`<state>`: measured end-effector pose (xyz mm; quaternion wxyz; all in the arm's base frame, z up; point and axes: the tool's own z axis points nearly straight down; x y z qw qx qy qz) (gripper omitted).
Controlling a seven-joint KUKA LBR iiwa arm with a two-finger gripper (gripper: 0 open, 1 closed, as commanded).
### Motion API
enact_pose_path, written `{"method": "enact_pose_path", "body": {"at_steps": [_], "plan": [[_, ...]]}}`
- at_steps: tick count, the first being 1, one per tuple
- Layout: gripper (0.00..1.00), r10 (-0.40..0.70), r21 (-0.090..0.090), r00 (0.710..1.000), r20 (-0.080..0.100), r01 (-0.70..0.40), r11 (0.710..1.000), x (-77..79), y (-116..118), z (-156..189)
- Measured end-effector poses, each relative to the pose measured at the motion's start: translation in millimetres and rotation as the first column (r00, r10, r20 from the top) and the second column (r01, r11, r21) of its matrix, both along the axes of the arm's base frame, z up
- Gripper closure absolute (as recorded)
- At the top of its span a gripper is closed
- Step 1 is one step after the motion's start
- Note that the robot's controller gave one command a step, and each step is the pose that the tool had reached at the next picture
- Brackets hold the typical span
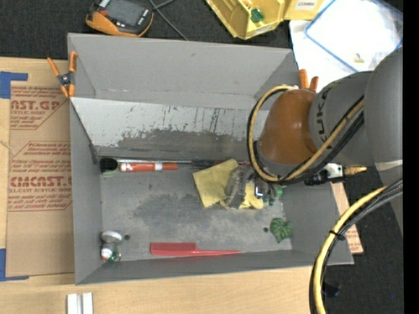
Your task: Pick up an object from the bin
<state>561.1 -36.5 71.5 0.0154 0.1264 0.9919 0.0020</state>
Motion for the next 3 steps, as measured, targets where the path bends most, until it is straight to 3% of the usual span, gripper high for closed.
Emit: {"method": "enact_pose_path", "body": {"at_steps": [1, 2, 3], "plan": [[1.00, -0.168, 0.008, 0.986, -0.005, 0.168, 0.986, 29.2, 60.9, -0.2], [1.00, -0.003, -0.004, 1.000, -0.007, 0.003, 1.000, -32.1, -3.4, -1.3], [1.00, -0.156, 0.009, 0.988, 0.005, 0.156, 0.988, -18.9, 45.2, -0.6]]}}
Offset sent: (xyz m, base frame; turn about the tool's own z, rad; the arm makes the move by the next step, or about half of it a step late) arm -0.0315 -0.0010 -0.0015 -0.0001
